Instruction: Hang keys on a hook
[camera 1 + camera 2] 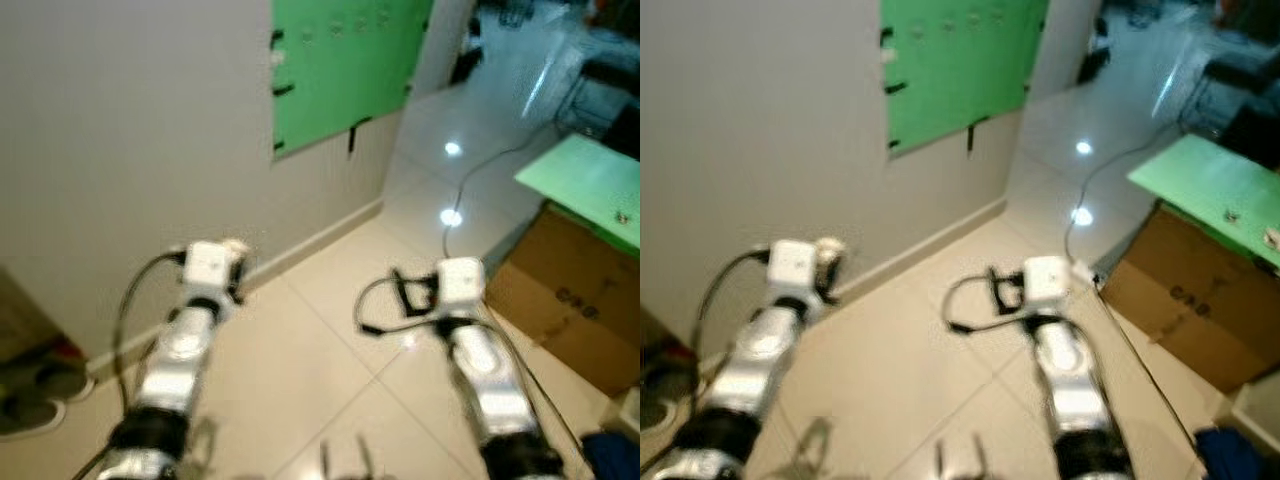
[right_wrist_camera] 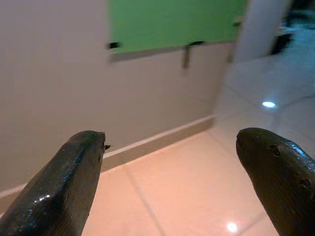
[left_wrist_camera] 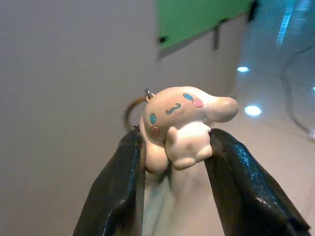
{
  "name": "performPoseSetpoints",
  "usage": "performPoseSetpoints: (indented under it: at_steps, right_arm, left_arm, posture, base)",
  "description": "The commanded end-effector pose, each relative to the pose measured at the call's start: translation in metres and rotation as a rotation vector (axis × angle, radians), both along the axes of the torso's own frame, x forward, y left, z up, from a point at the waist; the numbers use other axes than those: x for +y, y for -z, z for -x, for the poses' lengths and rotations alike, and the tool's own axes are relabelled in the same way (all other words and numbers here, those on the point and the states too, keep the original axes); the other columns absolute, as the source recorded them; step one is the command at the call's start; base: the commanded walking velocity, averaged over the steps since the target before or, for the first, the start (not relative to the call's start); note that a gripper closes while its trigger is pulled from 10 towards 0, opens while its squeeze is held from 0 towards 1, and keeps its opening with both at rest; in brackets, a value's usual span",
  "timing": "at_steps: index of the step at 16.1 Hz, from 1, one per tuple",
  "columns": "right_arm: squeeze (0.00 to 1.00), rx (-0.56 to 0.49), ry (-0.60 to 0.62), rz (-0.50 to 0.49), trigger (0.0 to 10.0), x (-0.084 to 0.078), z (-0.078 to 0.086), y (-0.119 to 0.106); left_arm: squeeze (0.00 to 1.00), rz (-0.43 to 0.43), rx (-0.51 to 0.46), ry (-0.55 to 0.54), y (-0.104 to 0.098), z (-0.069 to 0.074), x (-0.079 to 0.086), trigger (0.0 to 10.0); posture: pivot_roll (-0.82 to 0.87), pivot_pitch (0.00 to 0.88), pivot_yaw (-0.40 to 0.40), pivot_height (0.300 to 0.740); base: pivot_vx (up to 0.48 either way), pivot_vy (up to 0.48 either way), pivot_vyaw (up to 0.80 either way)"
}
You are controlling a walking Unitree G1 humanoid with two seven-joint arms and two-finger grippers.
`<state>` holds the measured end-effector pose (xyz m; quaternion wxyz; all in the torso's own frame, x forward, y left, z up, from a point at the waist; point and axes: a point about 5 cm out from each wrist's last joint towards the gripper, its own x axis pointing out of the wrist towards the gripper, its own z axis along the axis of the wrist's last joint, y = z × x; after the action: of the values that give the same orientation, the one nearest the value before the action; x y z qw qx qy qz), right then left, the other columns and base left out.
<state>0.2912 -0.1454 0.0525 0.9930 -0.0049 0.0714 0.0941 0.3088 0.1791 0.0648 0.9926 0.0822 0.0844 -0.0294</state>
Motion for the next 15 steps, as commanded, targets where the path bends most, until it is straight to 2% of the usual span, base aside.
performPoseSetpoints:
  at_steps: [1,7,13,15]
  right_arm:
    - [0.00,-0.010,0.021,0.007,10.0,-0.009,-0.004,-0.003]
    - [0.00,-0.018,-0.007,0.004,10.0,-0.005,-0.006,-0.004]
    - [0.00,-0.024,-0.027,-0.003,10.0,-0.002,-0.008,-0.006]
    - [0.04,-0.031,-0.036,-0.001,10.0,0.000,-0.009,-0.007]
  left_arm:
    - [0.00,-0.006,-0.040,0.034,-0.009,-0.005,-0.011,10.0]
    - [0.00,-0.038,-0.034,0.025,-0.010,-0.009,-0.015,10.0]
    - [0.00,-0.049,0.026,-0.086,-0.001,-0.009,-0.006,10.0]
    - [0.00,-0.035,0.046,-0.122,0.001,-0.009,-0.003,10.0]
  posture:
    - [0.05,0.000,-0.016,0.740]
    - [0.05,0.000,-0.016,0.740]
    - [0.05,0.000,-0.021,0.740]
    - [0.05,0.000,-0.021,0.740]
  base:
    - [0.000,-0.420,0.00]
    - [0.000,-0.417,0.13]
    - [0.209,-0.407,0.20]
    - [0.127,-0.202,0.20]
